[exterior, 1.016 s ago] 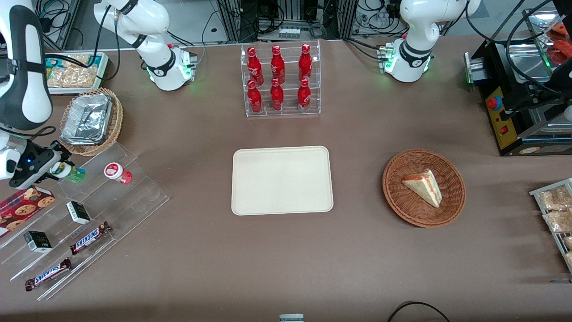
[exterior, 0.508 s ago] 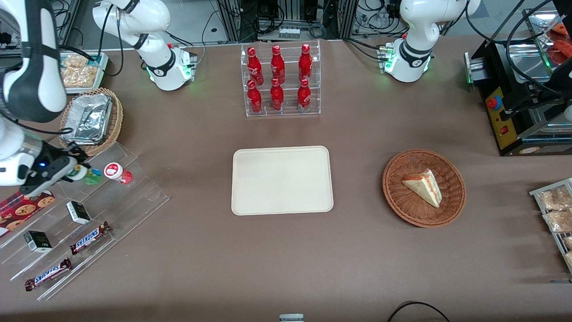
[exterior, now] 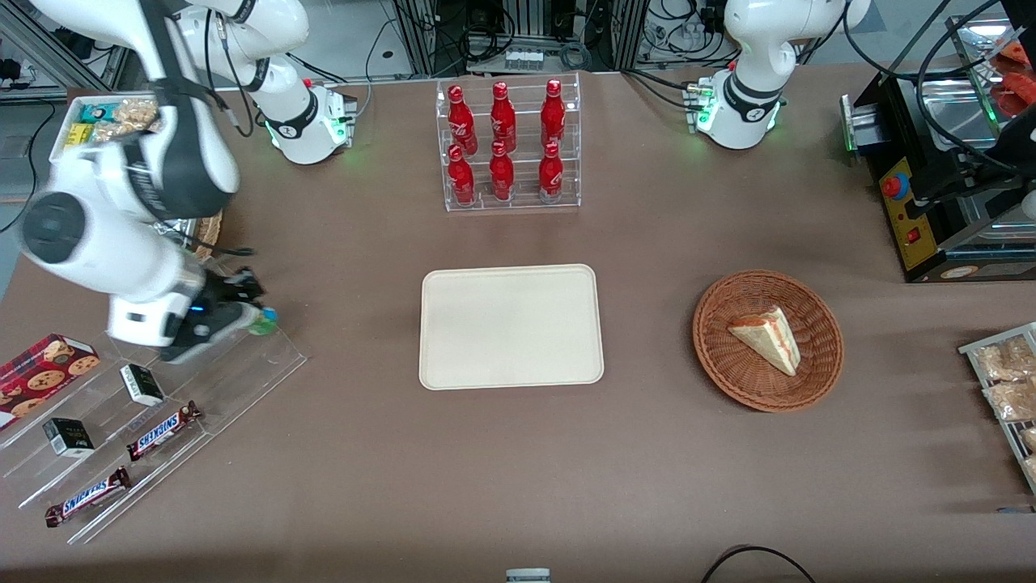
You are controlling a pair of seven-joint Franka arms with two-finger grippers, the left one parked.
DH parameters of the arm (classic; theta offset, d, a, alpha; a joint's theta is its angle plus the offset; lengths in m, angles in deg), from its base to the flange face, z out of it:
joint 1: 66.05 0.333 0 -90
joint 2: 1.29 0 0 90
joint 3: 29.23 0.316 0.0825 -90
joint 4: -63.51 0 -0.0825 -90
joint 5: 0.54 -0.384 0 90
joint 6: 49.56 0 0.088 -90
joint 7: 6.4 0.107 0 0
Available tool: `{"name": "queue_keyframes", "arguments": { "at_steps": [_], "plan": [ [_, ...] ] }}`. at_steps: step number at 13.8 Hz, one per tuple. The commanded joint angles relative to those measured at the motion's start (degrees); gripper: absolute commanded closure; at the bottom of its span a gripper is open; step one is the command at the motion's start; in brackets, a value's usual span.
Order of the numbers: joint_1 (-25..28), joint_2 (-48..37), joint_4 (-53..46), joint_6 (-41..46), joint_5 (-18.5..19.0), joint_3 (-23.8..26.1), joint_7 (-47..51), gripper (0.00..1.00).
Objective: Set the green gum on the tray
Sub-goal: 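Lift the green gum bottle and carry it over the cream tray, then lower the bottle onto the tray and open the right gripper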
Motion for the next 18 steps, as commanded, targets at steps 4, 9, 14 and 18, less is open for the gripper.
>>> {"name": "queue_keyframes", "arguments": {
  "at_steps": [4, 9, 14, 18],
  "plan": [
    [10.7, 10.3, -9.1, 0.7, -3.8, -0.7, 20.6, 1.0],
    [19.0, 18.1, -16.8, 0.3, -5.0, -0.6, 37.2, 1.0],
    [26.6, 23.8, -17.9, -10.1, -7.0, -0.7, 51.0, 1.0],
    [29.5, 27.2, -19.4, -12.9, -7.5, -0.6, 58.2, 1.0]
  ]
}}
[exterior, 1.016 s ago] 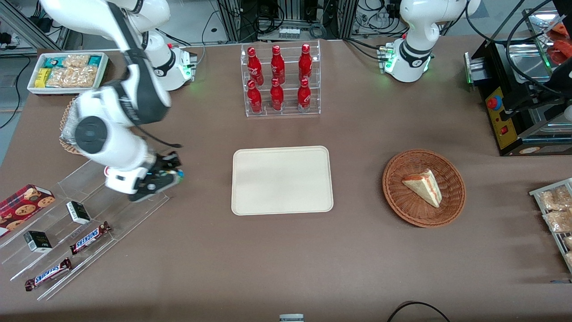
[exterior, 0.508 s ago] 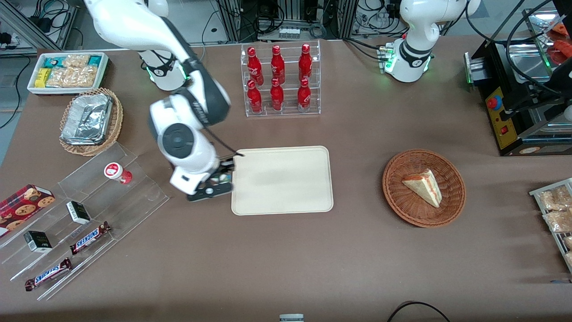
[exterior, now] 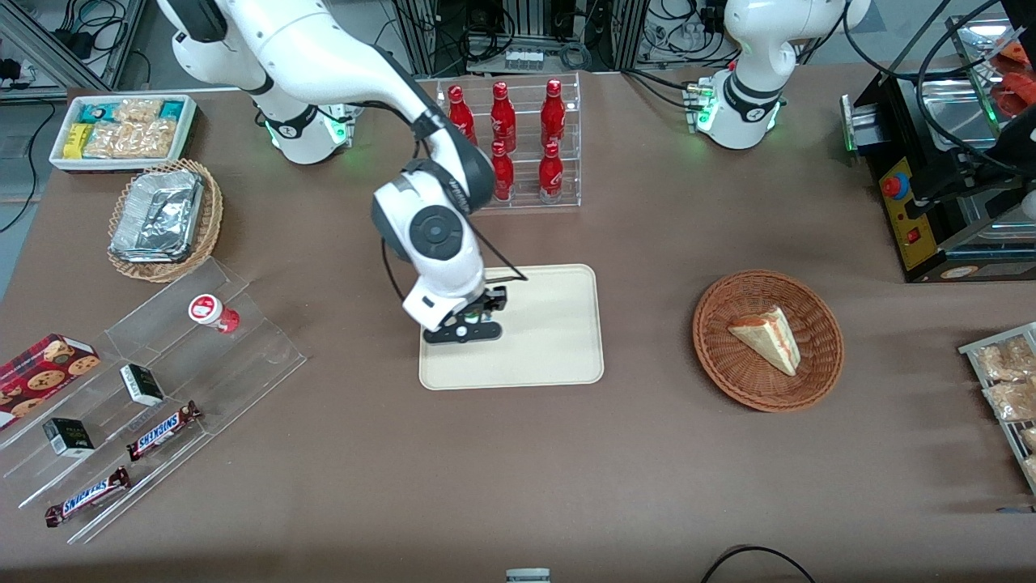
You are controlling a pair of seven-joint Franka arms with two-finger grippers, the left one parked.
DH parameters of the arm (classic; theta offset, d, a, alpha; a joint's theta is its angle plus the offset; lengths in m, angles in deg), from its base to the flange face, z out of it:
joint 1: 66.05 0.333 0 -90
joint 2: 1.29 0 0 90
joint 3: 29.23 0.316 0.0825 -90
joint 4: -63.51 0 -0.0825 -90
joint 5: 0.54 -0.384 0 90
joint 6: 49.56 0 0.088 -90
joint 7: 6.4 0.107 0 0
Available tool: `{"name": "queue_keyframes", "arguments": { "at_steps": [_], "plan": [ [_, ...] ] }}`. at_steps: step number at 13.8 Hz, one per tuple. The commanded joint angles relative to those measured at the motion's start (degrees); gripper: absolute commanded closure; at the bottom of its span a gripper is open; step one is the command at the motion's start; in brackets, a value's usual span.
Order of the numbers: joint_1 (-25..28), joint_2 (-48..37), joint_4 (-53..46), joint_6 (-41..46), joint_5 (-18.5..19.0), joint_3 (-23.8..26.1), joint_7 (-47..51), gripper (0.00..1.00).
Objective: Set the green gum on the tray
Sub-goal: 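Lower the bottle onto the tray and open the right gripper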
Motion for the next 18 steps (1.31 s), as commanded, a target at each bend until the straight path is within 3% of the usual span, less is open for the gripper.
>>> {"name": "queue_keyframes", "arguments": {
  "at_steps": [1, 12, 13, 14, 15, 18],
  "plan": [
    [1.3, 3.5, -4.3, 0.0, -2.3, -0.7, 3.5, 1.0],
    [3.9, 9.4, -5.3, -6.0, -2.1, -0.8, 6.5, 1.0],
    [3.9, 9.6, -5.3, -6.2, -2.0, -0.7, 6.5, 0.73],
    [3.9, 9.8, -5.3, -6.3, -2.0, -0.7, 6.4, 0.32],
    [3.9, 9.8, -5.3, -6.3, -2.0, -0.8, 5.8, 0.0],
    [3.9, 9.7, -5.3, -6.2, -1.4, -0.8, 5.4, 0.0]
  ]
}}
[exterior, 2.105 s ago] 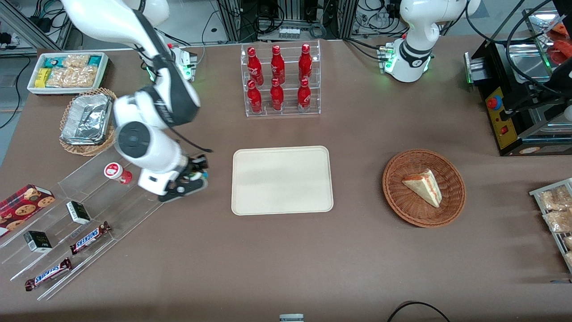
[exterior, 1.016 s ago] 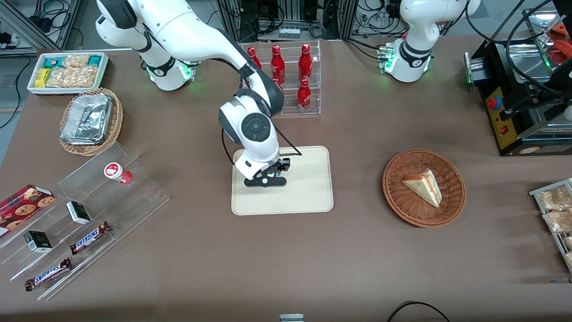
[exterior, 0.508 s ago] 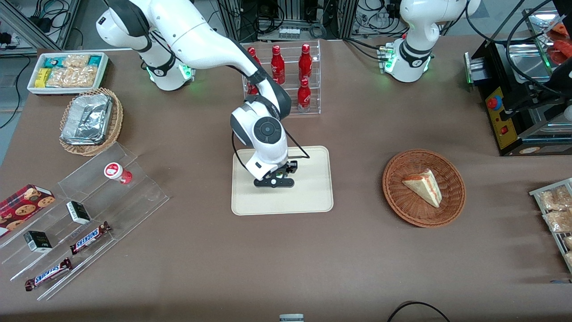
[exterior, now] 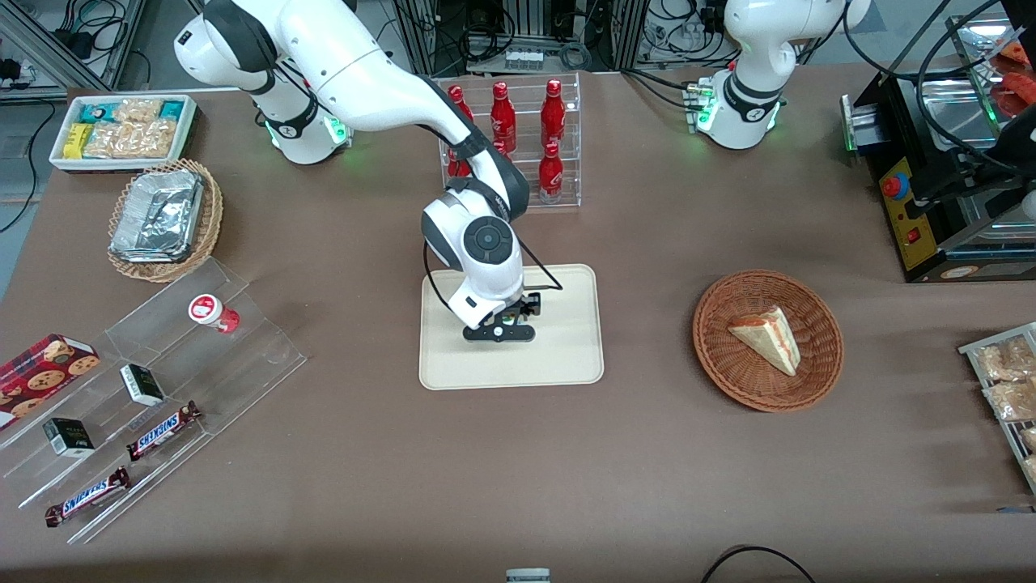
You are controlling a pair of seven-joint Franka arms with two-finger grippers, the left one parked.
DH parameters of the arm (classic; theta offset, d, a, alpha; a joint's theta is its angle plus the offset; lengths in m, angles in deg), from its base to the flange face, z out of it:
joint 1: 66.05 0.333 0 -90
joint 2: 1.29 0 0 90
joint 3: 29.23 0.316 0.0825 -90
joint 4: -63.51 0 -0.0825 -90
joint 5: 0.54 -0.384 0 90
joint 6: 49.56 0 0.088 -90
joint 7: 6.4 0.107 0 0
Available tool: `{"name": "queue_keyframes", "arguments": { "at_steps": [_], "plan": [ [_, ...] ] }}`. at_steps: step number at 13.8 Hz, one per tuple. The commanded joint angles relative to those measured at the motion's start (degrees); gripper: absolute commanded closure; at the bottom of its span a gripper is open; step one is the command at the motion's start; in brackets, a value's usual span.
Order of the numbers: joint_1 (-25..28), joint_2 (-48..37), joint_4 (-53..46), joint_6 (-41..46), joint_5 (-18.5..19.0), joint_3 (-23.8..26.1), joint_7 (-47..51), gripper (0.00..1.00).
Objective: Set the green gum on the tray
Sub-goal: 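Lower the bottle onto the tray and open the right gripper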
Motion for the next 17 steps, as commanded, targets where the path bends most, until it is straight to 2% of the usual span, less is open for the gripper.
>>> {"name": "queue_keyframes", "arguments": {
  "at_steps": [1, 5, 11, 17],
  "plan": [
    [0.5, 1.1, -1.9, 0.0, -1.0, -0.7, -0.8, 0.0],
    [0.3, -0.8, -1.9, 1.0, -1.0, -0.8, -4.4, 0.0],
    [-0.9, -9.5, -1.7, 16.1, -1.0, -1.4, -12.9, 0.0],
    [-5.6, -17.7, -1.7, 29.5, -1.0, -1.4, -21.6, 0.0]
  ]
}}
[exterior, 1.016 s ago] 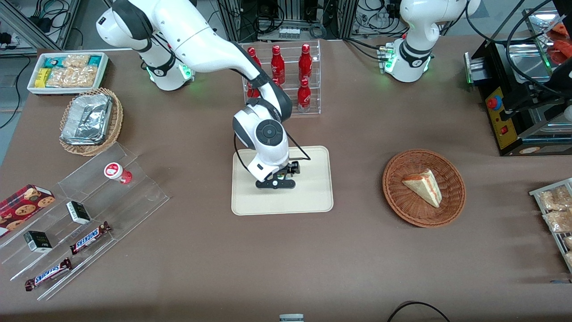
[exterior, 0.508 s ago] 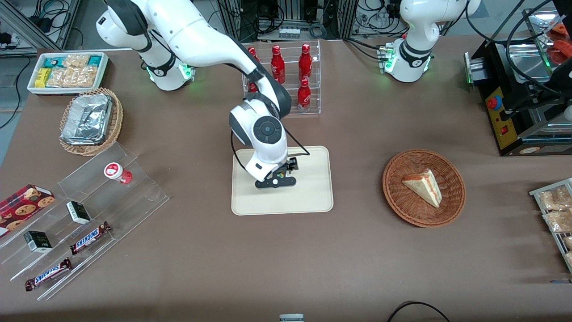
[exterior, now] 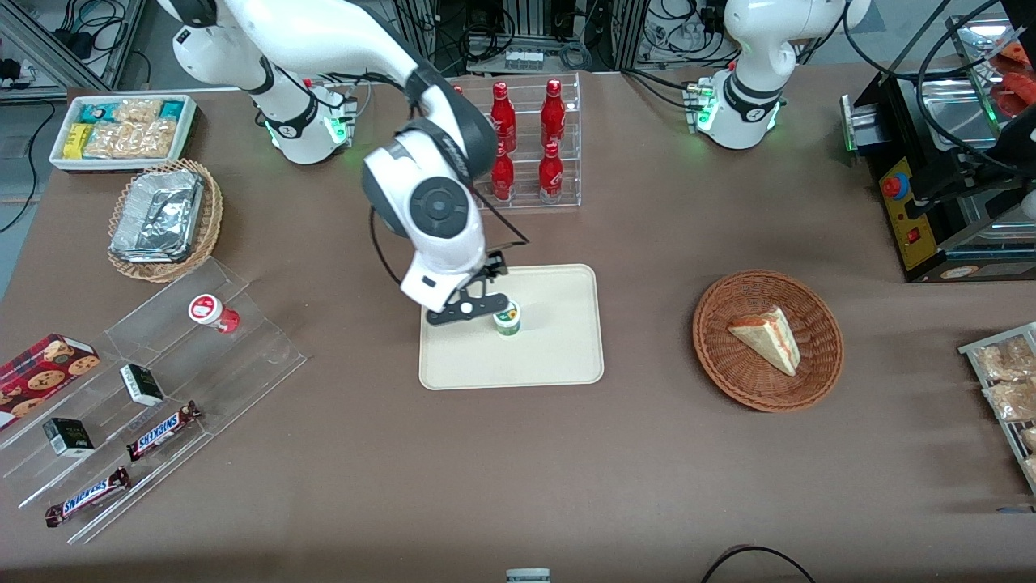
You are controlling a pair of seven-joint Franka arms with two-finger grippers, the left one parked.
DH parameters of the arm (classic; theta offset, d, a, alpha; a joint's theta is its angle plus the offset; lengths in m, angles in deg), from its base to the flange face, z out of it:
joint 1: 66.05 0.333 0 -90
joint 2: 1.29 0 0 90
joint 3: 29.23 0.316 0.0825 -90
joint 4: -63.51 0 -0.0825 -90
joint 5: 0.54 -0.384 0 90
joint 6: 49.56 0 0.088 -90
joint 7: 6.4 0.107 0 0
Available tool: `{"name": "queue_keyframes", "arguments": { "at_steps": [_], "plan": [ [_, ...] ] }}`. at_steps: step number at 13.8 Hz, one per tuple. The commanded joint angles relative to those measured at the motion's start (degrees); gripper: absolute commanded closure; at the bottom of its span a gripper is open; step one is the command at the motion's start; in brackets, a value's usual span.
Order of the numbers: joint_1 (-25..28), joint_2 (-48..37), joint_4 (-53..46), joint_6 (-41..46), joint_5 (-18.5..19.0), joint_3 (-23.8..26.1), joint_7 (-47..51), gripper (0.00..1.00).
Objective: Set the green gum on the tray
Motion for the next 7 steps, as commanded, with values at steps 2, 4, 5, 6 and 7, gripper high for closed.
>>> {"name": "queue_keyframes", "arguments": {
  "at_steps": [2, 4, 5, 6, 7],
  "plan": [
    [-3.4, -4.4, 0.3, 6.1, -1.0, 0.0, -5.6, 0.0],
    [-5.7, -6.2, 0.5, 8.6, -0.5, 0.1, -9.0, 0.0],
    [-7.7, -7.8, 1.0, 9.2, -0.3, 0.2, -10.1, 0.0],
    [-10.8, -9.2, 1.5, 9.5, -0.3, 0.9, -10.4, 0.0],
    [-14.2, -10.5, 1.7, 9.6, -0.3, 2.4, -11.1, 0.0]
  ]
}}
